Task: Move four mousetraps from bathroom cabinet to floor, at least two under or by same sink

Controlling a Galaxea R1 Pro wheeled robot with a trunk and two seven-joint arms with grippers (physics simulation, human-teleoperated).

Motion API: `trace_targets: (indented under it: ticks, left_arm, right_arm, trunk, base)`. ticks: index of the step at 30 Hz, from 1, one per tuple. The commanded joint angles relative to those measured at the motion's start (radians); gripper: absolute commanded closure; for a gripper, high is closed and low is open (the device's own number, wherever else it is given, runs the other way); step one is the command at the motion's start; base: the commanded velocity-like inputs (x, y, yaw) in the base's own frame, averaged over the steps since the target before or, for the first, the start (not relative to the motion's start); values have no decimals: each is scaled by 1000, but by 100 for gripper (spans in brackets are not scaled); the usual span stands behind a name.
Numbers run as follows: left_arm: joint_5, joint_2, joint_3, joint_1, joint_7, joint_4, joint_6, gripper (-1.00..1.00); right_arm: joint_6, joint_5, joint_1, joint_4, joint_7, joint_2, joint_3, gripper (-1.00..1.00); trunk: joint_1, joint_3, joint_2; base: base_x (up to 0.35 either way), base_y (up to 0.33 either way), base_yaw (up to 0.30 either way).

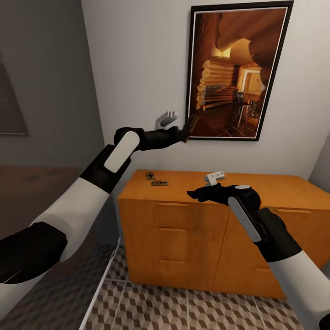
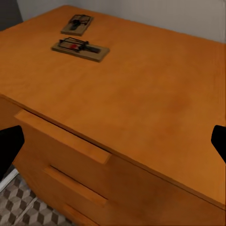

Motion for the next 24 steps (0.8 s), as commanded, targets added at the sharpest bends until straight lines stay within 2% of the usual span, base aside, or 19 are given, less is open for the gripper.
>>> trace_targets:
  ticks: [1, 17, 24]
  left_arm:
    - [11, 1, -1, -1, 8, 0, 2, 100]
    - [14, 3, -1, -1, 8, 2, 2, 100]
    - [14, 3, -1, -1, 8, 1, 1, 100]
  right_arm:
    - [3, 7, -1, -1, 7, -1, 1, -100]
    - [2, 9, 1, -1, 10, 0, 3, -100]
    - [3, 13, 1, -1, 9, -1, 4, -100]
  trunk:
    - [0, -1, -1]
    - [0, -1, -1]
    - [0, -1, -1]
  base:
    - [0, 0, 215]
    - [0, 0, 270]
    - [0, 0, 80]
